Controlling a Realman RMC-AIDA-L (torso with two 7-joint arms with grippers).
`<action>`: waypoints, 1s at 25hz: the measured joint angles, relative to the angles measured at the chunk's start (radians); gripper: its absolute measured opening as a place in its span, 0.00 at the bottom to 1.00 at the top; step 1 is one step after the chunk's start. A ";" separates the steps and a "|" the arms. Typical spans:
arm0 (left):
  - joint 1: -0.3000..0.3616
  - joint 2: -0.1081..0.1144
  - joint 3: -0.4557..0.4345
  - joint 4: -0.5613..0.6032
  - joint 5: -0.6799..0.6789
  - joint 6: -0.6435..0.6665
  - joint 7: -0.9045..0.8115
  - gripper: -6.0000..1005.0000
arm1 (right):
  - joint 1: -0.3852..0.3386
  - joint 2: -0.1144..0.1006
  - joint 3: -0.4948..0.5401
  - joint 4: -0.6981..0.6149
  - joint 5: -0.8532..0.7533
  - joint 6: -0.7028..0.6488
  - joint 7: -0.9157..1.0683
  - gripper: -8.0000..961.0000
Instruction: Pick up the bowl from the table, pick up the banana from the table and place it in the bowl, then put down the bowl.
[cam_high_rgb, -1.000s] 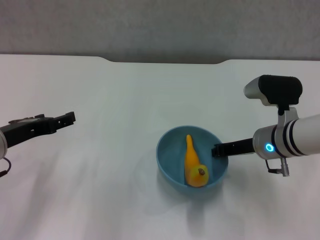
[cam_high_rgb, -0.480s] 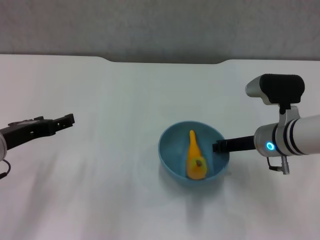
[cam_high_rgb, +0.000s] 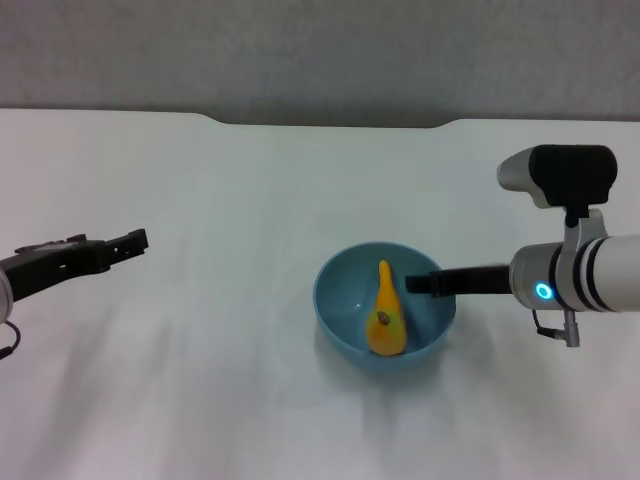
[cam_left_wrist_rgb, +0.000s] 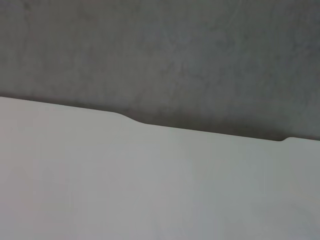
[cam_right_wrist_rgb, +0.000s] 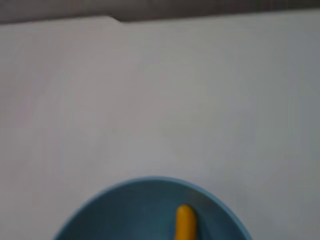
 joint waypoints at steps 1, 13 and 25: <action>0.002 0.000 0.000 0.000 0.000 0.000 0.000 0.90 | -0.021 0.000 -0.003 0.037 -0.002 0.000 -0.007 0.44; 0.060 -0.001 -0.005 0.005 -0.101 0.078 0.137 0.90 | -0.457 -0.003 0.005 0.491 0.005 -0.244 -0.233 0.87; 0.065 -0.009 0.140 0.200 -0.765 0.313 1.017 0.90 | -0.454 -0.005 -0.268 0.348 0.015 -0.704 -0.255 0.93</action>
